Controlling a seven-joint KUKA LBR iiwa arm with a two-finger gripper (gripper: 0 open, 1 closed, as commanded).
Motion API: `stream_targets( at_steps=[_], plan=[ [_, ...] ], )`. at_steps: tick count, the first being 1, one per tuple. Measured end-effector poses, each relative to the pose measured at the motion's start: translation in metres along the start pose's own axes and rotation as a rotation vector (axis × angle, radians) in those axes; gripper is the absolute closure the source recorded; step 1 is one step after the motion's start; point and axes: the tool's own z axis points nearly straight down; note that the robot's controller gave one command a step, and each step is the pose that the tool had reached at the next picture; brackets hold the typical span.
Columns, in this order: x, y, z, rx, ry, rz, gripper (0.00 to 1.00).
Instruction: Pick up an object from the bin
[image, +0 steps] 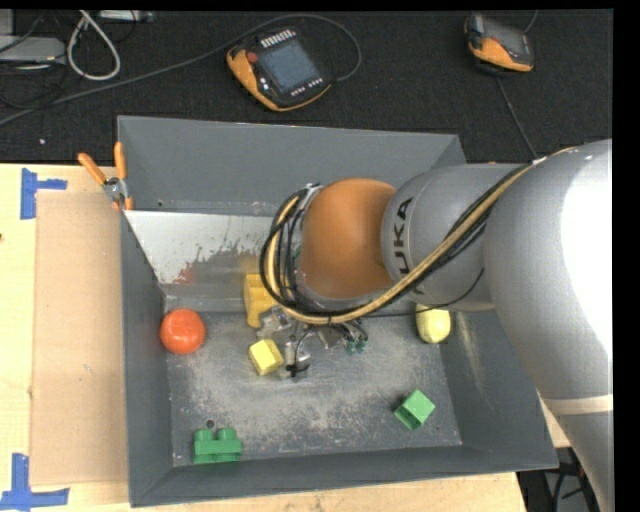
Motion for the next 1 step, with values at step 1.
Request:
stream_targets(
  at_steps=[1],
  plan=[
    [0.0000,0.0000,0.0000,0.000,0.000,-0.001,1.00]
  ],
)
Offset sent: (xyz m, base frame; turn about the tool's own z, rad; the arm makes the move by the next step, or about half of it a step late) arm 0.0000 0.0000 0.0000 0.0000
